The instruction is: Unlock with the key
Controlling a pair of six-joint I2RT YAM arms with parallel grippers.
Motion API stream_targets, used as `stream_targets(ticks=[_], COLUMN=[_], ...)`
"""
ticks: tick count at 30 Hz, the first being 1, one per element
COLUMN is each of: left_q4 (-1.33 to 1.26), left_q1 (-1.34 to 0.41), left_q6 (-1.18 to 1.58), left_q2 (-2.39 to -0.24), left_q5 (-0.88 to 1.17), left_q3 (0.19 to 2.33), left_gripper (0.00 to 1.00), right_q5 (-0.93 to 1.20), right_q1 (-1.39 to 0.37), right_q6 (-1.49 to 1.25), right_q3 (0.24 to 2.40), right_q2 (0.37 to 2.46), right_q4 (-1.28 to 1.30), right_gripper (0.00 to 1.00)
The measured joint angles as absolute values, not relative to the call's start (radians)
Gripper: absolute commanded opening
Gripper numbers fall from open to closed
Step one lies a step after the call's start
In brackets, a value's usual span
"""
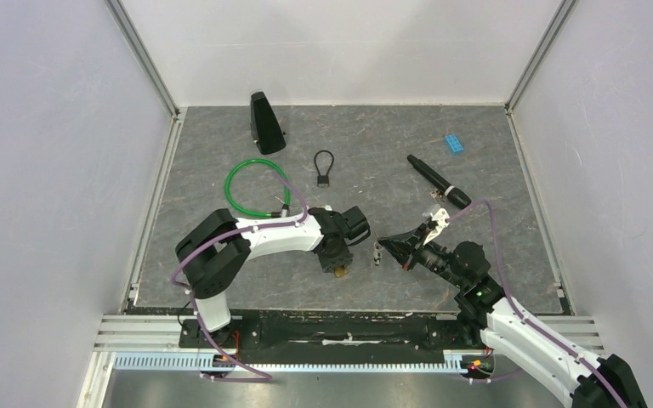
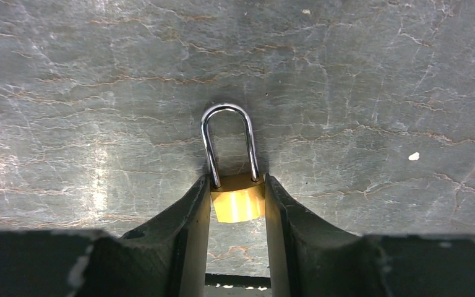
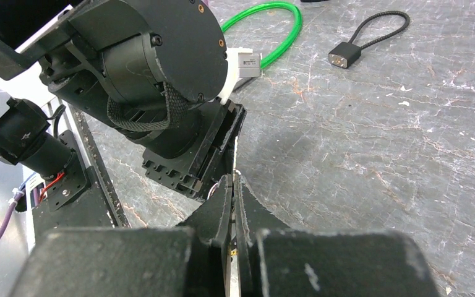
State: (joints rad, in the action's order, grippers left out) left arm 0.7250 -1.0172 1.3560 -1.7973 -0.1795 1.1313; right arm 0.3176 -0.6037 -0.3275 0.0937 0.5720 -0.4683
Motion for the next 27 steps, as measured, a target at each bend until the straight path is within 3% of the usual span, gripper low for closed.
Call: stream_targets(ticks=[5,17,27], left_q4=[0.727,0.669,0.591], left_q1=[-1.014,-0.880,-0.870], left_q6=[1.357,1.357,1.358], left_q2=[-1.792,-1.531,-1.389], left_q5=[-0.187,-0.230,-0.233], left_q3=[1.130,1.053,0.991], left_gripper=[0.02,0.02,0.02], right_q5=[0.346,0.444,0.458], right_q1=[-0.603,-0.606,-0.707], right_q6=[-0.341,-0.450,-0.507], right_q3=[0.085,0.080,0.093], right_q2=[0.573,0.701,0.861], right_q4=[-0.498,-0.635,-0.744], right_gripper=[0.00,0.00,0.00])
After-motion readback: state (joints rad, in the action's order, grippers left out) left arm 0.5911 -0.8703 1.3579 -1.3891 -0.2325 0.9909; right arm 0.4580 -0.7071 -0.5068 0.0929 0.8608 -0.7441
